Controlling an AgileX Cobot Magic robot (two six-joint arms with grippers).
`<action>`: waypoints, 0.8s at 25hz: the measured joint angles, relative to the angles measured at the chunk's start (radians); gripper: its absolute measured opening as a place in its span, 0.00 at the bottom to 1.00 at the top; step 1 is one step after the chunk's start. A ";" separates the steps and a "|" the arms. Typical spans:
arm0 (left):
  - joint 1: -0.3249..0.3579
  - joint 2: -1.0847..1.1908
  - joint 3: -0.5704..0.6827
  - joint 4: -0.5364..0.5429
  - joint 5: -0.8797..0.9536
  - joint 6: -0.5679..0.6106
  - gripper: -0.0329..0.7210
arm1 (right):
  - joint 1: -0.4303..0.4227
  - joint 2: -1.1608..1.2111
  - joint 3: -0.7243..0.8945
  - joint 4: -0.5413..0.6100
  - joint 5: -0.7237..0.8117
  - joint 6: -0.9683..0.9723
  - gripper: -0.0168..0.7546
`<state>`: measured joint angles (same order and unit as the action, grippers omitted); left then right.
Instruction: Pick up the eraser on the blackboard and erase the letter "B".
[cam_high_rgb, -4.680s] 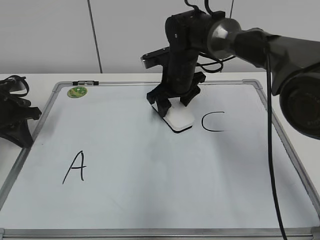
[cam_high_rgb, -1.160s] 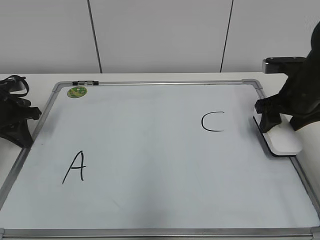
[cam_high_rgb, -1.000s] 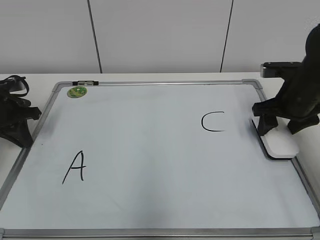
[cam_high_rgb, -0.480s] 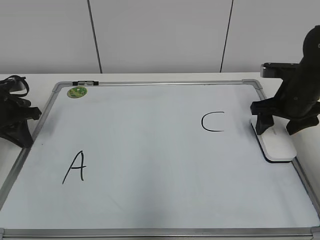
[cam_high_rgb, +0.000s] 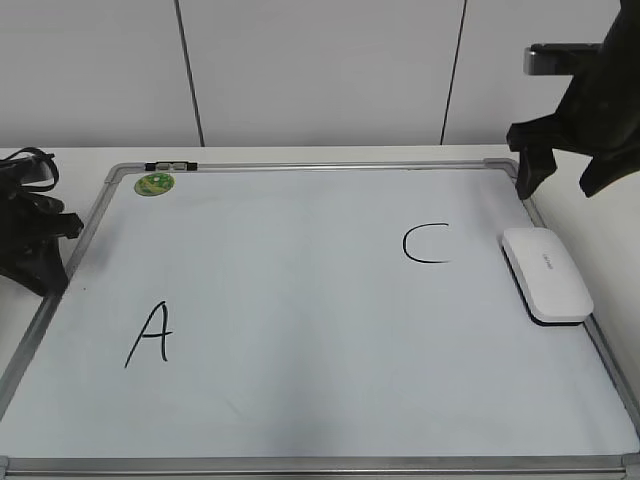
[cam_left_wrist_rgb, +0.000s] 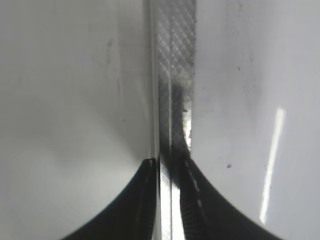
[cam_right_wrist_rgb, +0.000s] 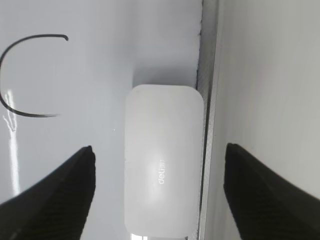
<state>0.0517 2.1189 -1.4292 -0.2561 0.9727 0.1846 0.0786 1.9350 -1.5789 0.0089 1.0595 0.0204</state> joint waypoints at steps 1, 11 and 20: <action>0.000 0.005 -0.017 0.000 0.016 0.000 0.22 | 0.000 0.000 -0.026 0.000 0.024 -0.007 0.81; 0.000 0.007 -0.376 -0.002 0.229 -0.010 0.69 | 0.000 -0.007 -0.174 0.004 0.162 -0.049 0.79; -0.034 -0.142 -0.465 0.017 0.254 -0.042 0.71 | 0.000 -0.196 -0.181 0.032 0.174 -0.102 0.79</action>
<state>0.0179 1.9769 -1.8938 -0.2387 1.2269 0.1428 0.0786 1.7389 -1.7601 0.0405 1.2337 -0.0815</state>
